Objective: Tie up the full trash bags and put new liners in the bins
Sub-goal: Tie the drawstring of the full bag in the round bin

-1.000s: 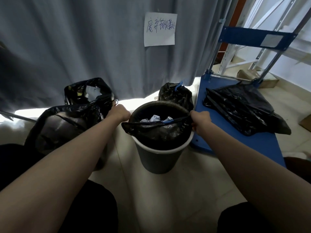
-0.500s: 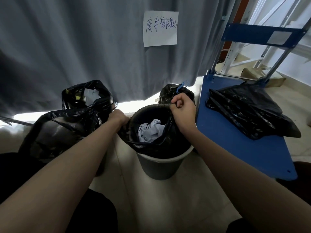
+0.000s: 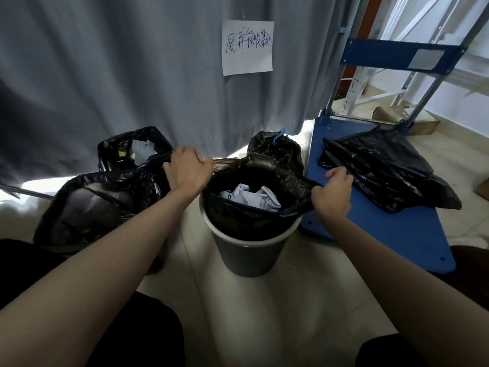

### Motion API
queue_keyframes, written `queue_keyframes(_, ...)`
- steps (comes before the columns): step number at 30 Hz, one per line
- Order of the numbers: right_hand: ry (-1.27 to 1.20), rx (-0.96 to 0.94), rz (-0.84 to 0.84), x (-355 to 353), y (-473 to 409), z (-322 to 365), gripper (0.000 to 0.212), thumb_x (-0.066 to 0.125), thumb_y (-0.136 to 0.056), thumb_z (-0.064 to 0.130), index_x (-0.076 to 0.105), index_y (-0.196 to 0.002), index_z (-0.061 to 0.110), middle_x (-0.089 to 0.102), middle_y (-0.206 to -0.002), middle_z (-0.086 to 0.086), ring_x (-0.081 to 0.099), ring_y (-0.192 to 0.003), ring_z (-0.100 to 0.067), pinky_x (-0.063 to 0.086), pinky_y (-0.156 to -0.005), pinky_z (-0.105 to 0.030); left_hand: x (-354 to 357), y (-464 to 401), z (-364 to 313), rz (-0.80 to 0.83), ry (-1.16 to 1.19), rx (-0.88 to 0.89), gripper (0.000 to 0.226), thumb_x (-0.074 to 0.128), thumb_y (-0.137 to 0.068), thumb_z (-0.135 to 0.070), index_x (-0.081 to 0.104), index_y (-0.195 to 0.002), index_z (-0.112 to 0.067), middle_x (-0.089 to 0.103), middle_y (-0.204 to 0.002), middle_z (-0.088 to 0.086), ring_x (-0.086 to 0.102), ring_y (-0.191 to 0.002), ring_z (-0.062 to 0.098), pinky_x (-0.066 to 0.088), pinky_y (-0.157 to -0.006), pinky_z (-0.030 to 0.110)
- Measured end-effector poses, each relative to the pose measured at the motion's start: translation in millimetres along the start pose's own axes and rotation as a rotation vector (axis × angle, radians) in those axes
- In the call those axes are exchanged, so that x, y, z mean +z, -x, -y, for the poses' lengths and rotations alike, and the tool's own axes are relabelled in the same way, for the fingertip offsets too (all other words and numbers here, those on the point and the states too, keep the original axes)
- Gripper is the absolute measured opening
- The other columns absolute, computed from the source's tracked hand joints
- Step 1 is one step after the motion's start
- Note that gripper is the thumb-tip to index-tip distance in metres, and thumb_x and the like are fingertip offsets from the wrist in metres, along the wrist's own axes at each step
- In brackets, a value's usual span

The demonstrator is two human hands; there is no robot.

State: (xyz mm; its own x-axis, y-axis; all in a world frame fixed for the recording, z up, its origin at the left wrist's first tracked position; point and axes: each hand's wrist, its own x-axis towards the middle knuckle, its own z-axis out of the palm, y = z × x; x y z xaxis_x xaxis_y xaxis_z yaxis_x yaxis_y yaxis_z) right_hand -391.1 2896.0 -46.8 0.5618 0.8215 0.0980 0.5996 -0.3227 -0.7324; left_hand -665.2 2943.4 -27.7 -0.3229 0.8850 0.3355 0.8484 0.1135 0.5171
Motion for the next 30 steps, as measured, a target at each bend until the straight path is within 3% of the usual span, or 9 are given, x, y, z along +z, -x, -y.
queue_keyframes(2, 0.085, -0.012, 0.102, 3, 1, -4, 0.033, 0.06, -0.081, 0.006, 0.047, -0.111, 0.012, 0.039, -0.123, -0.01, 0.045, -0.109, -0.029, 0.043, -0.084, -0.041, 3, -7, -1, 0.106, -0.043, -0.017, 0.022, 0.05, -0.084, -0.038, 0.054, -0.092, -0.018, 0.056, -0.11, 0.006, 0.052, -0.11, 0.03, 0.035, -0.094, 0.044)
queue_keyframes(5, 0.084, -0.085, 0.156, 10, 1, 7, 0.035, 0.06, -0.081, 0.024, 0.049, -0.113, 0.014, 0.04, -0.125, -0.01, 0.043, -0.116, -0.031, 0.038, -0.099, -0.043, 10, -24, -9, 0.295, -0.153, 0.015, 0.034, 0.051, -0.09, -0.039, 0.057, -0.114, -0.017, 0.061, -0.12, 0.008, 0.052, -0.118, 0.032, 0.037, -0.099, 0.044)
queue_keyframes(9, 0.036, -0.077, 0.281, 23, -12, 40, 0.04, 0.051, -0.091, 0.039, 0.047, -0.121, 0.014, 0.042, -0.13, -0.012, 0.043, -0.12, -0.035, 0.038, -0.094, -0.043, 21, -46, -23, 0.56, -0.237, 0.05, 0.04, 0.049, -0.095, -0.04, 0.066, -0.107, -0.006, 0.064, -0.118, 0.017, 0.059, -0.109, 0.035, 0.045, -0.089, 0.038)
queue_keyframes(12, 0.099, 0.039, 0.396, 29, -37, 57, 0.046, 0.044, -0.096, 0.037, 0.043, -0.131, 0.008, 0.043, -0.137, -0.018, 0.047, -0.12, -0.037, 0.041, -0.095, -0.04, 30, -59, -32, 0.614, -0.262, 0.042, 0.044, 0.06, -0.092, -0.042, 0.067, -0.112, -0.003, 0.064, -0.119, 0.017, 0.059, -0.111, 0.033, 0.047, -0.094, 0.038)
queue_keyframes(16, 0.127, 0.083, 0.565, 26, -63, 69, 0.03, 0.056, -0.091, 0.015, 0.06, -0.112, -0.006, 0.062, -0.116, -0.022, 0.062, -0.102, -0.034, 0.053, -0.087, -0.038, 34, -73, -48, 0.689, -0.324, 0.069, 0.037, 0.076, -0.079, -0.031, 0.071, -0.106, -0.007, 0.071, -0.108, 0.012, 0.067, -0.103, 0.026, 0.051, -0.087, 0.031)
queue_keyframes(19, 0.13, 0.089, 0.704, 22, -71, 79, 0.028, 0.056, -0.086, 0.0, 0.062, -0.112, -0.007, 0.063, -0.098, -0.02, 0.063, -0.088, -0.029, 0.052, -0.077, -0.034, 28, -84, -63, 0.8, -0.366, 0.086, 0.033, 0.078, -0.078, -0.021, 0.073, -0.104, -0.002, 0.073, -0.101, 0.014, 0.07, -0.088, 0.023, 0.053, -0.086, 0.03)
queue_keyframes(23, 0.298, -0.074, 0.716, 11, -80, 104, 0.007, 0.062, -0.083, 0.006, 0.056, -0.086, 0.003, 0.058, -0.076, -0.018, 0.059, -0.064, -0.028, 0.049, -0.058, -0.031, 13, -98, -70, 0.885, -0.507, 0.14, 0.02, 0.077, -0.078, -0.015, 0.074, -0.095, -0.003, 0.075, -0.082, 0.005, 0.064, -0.06, 0.014, 0.055, -0.075, 0.029)
queue_keyframes(27, 0.566, -0.261, 0.691, -9, -88, 116, 0.024, 0.071, -0.082, 0.014, 0.055, -0.066, 0.006, 0.057, -0.04, -0.006, 0.056, -0.031, -0.017, 0.047, -0.039, -0.024, 7, -96, -68, 0.929, -0.645, 0.213, 0.019, 0.078, -0.076, -0.019, 0.074, -0.09, -0.006, 0.066, -0.059, -0.004, 0.064, -0.057, 0.013, 0.057, -0.075, 0.029)
queue_keyframes(30, 0.739, -0.295, 0.722, -20, -87, 107, 0.021, 0.07, -0.084, 0.016, 0.059, -0.074, 0.002, 0.061, -0.05, -0.009, 0.059, -0.037, -0.018, 0.049, -0.038, -0.024, 4, -94, -64, 0.96, -0.691, 0.21, 0.021, 0.078, -0.075, -0.018, 0.074, -0.092, -0.006, 0.066, -0.059, -0.004, 0.066, -0.061, 0.016, 0.058, -0.081, 0.032)
